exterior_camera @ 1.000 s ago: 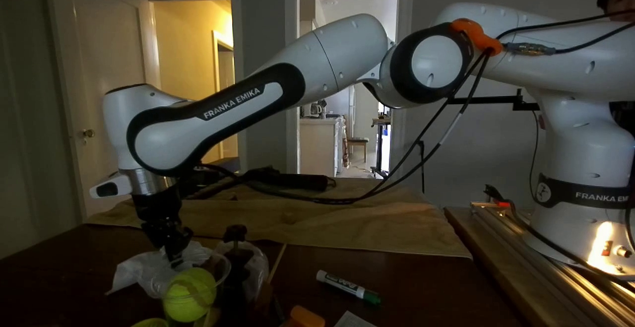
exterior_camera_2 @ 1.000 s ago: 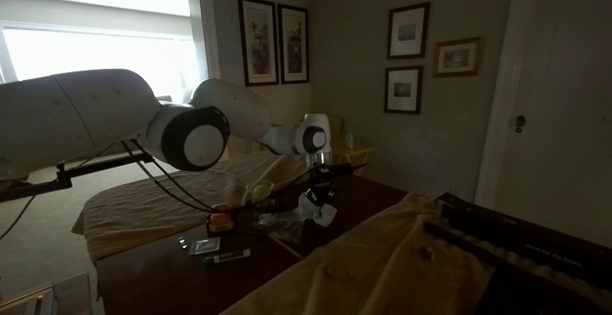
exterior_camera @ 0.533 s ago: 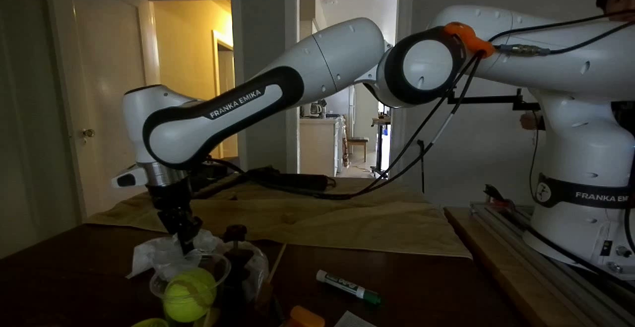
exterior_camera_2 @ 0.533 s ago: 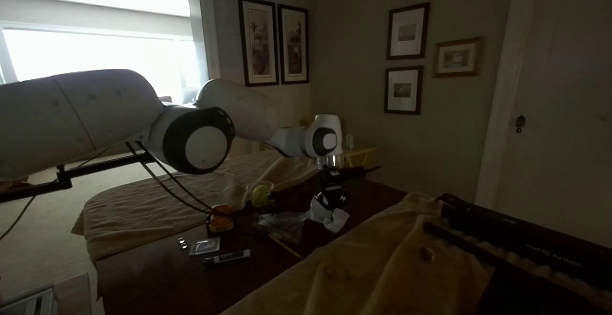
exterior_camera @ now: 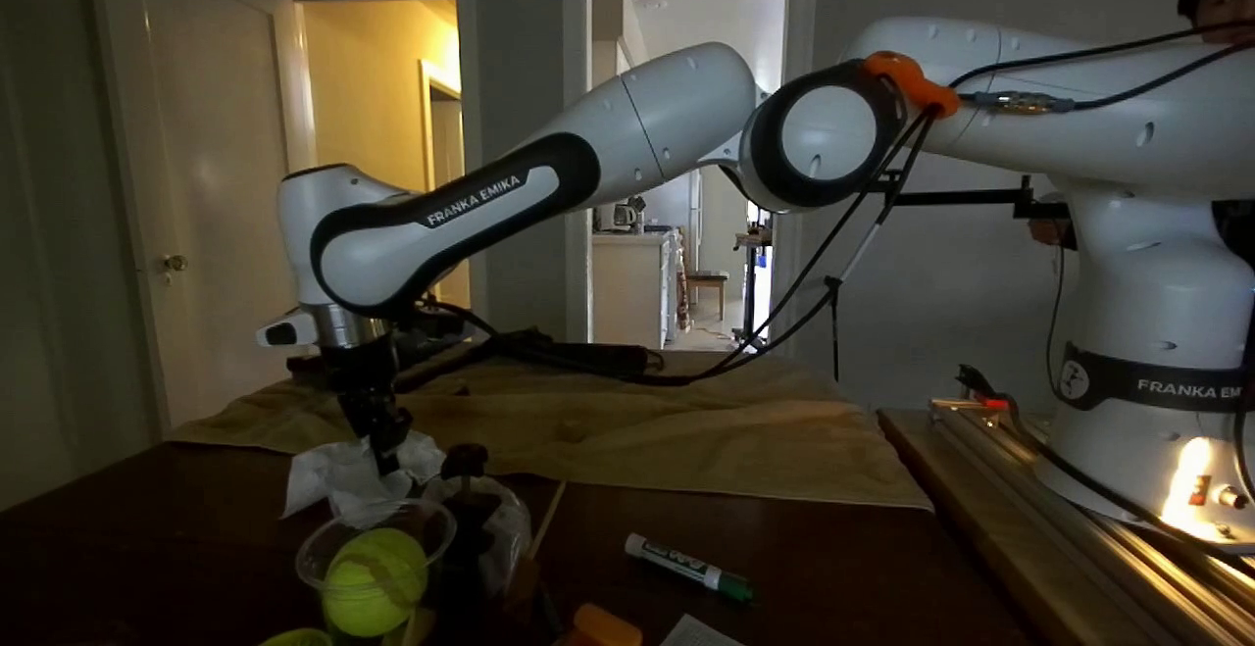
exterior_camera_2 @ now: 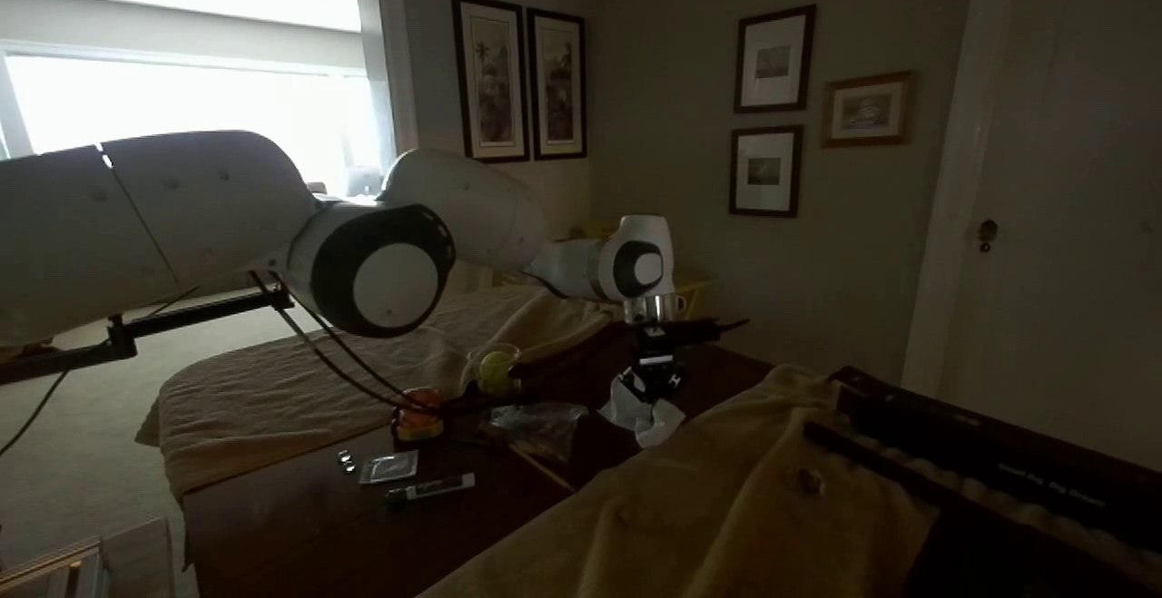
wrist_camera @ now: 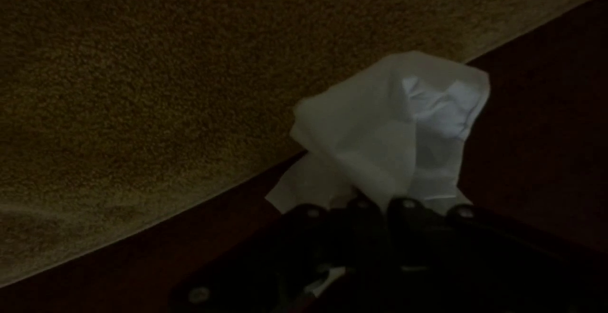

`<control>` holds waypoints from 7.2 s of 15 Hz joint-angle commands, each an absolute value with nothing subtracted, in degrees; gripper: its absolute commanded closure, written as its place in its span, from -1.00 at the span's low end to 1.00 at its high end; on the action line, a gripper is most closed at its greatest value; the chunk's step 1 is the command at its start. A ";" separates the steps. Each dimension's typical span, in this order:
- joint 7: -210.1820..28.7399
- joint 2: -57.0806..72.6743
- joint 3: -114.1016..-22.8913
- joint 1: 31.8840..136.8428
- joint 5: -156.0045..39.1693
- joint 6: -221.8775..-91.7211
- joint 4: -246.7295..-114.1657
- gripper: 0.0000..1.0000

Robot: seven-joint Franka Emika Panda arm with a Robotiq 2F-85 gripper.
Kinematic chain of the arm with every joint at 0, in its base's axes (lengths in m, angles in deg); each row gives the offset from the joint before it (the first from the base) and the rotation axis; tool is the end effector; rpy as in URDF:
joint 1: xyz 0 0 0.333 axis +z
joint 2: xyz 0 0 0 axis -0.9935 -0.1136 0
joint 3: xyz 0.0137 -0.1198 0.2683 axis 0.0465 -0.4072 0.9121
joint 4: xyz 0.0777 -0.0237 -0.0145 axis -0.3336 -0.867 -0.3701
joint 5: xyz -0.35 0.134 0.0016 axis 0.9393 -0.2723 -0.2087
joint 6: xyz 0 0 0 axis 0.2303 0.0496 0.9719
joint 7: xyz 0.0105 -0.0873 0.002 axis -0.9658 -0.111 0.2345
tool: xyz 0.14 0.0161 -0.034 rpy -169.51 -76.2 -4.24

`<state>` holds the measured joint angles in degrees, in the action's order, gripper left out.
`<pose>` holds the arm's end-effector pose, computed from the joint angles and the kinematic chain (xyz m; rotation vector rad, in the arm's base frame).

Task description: Pick up the napkin and wipe the table

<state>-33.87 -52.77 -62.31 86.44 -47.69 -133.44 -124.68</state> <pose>0.7555 0.0301 0.1010 2.5744 1.5160 -0.1686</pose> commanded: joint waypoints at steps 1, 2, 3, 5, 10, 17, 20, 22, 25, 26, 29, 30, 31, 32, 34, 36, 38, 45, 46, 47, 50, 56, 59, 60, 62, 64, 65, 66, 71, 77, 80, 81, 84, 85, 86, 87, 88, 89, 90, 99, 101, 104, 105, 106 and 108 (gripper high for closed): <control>-35.99 -52.20 -61.88 86.75 -48.41 -133.63 -123.13 0.99; -36.48 -52.00 -61.82 86.86 -48.41 -133.77 -122.94 0.99; -37.29 -51.78 -61.70 86.91 -48.53 -133.77 -122.62 0.99; -42.05 -50.73 -61.76 86.87 -49.16 -133.30 -122.39 0.99; -55.74 -47.51 -62.12 85.68 -49.65 -133.90 -122.43 0.99; -70.86 -45.57 -62.27 79.68 -50.35 -135.13 -124.22 0.99; -75.02 -46.32 -61.28 76.34 -51.60 -137.44 -124.99 0.99; -75.72 -47.03 -60.43 74.33 -52.59 -140.21 -126.03 0.99; -74.75 -48.54 -58.64 71.45 -54.47 -143.91 -128.59 0.99; -74.48 -49.05 -57.73 70.54 -55.36 -144.52 -129.38 0.45; -73.96 -50.05 -55.58 68.82 -56.69 -145.87 -131.28 0.15; -73.95 -49.74 -55.12 68.58 -56.64 -146.31 -131.89 0.02; -74.01 -48.70 -54.98 68.80 -56.00 -146.62 -132.67 -0.13; -74.09 -47.53 -54.94 69.20 -55.38 -146.71 -133.24 -0.26; -73.20 -44.45 -55.24 70.96 -53.60 -146.12 -134.37 -0.54; -71.44 -41.19 -55.90 73.81 -51.49 -143.05 -135.26 -0.82; -68.39 -38.48 -54.83 76.44 -51.05 -140.01 -135.86 -1.00; -70.71 -37.42 -50.22 87.11 -52.42 -134.03 -136.27 -1.00; -72.95 -37.69 -51.34 89.14 -51.11 -135.59 -136.91 -1.00; -73.98 -37.69 -52.27 90.81 -50.00 -136.48 -137.46 -1.00; -75.54 -37.63 -54.38 94.69 -47.35 -138.50 -138.98 -1.00; -79.51 -36.88 -57.71 97.94 -45.67 -142.65 -140.30 -1.00; -79.06 -35.26 -57.84 98.16 -46.11 -144.64 -141.22 -1.00; -78.07 -34.45 -57.50 98.12 -46.28 -144.44 -141.55 -1.00; -73.77 -31.87 -54.92 97.10 -48.06 -141.40 -142.21 -1.00; -69.84 -29.51 -52.00 96.05 -50.08 -138.08 -142.56 -1.00; -70.23 -28.59 -52.13 96.44 -49.54 -136.17 -142.44 -1.00; -69.39 -27.78 -51.49 96.35 -49.57 -134.45 -142.16 -1.00; -71.01 -29.49 -51.99 97.14 -48.32 -134.44 -139.10 -1.00; -79.60 -27.45 -48.71 95.94 -56.23 -138.67 -141.54 -1.00; -84.95 -24.81 -47.53 97.42 -56.46 -142.11 -144.06 -1.00; -86.77 -23.93 -47.12 97.97 -56.10 -142.16 -144.82 -1.00; -91.71 -20.47 -47.25 99.79 -54.58 -142.12 -148.89 -1.00; -91.35 -19.42 -47.33 100.16 -53.90 -142.54 -150.27 -1.00; -91.86 -18.25 -46.70 100.23 -54.58 -142.77 -151.62 -1.00; -91.91 -16.70 -46.22 100.35 -54.93 -143.18 -153.26 -1.00; -91.72 -15.05 -45.41 100.24 -55.48 -143.39 -154.91 -1.00; -91.80 -13.44 -44.88 100.23 -55.64 -143.49 -156.38 -1.00; -92.17 -11.53 -44.30 100.15 -55.72 -143.50 -158.09 -1.00; -96.93 0.12 -42.48 99.33 -56.99 -143.24 -170.89 -1.00; -97.08 1.76 -42.18 99.10 -57.46 -143.31 -173.11 -1.00; -96.58 4.87 -41.71 98.92 -57.76 -144.09 -176.11 -1.00; -96.63 5.81 -41.67 98.94 -57.73 -144.63 -176.98 -1.00; -96.26 6.48 -41.42 98.80 -58.25 -145.05 -177.74 -1.00; -95.11 8.06 -43.94 101.17 -60.65 -145.48 -178.71 -1.00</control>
<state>-96.04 3.61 -42.01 99.93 -56.25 -143.43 -174.03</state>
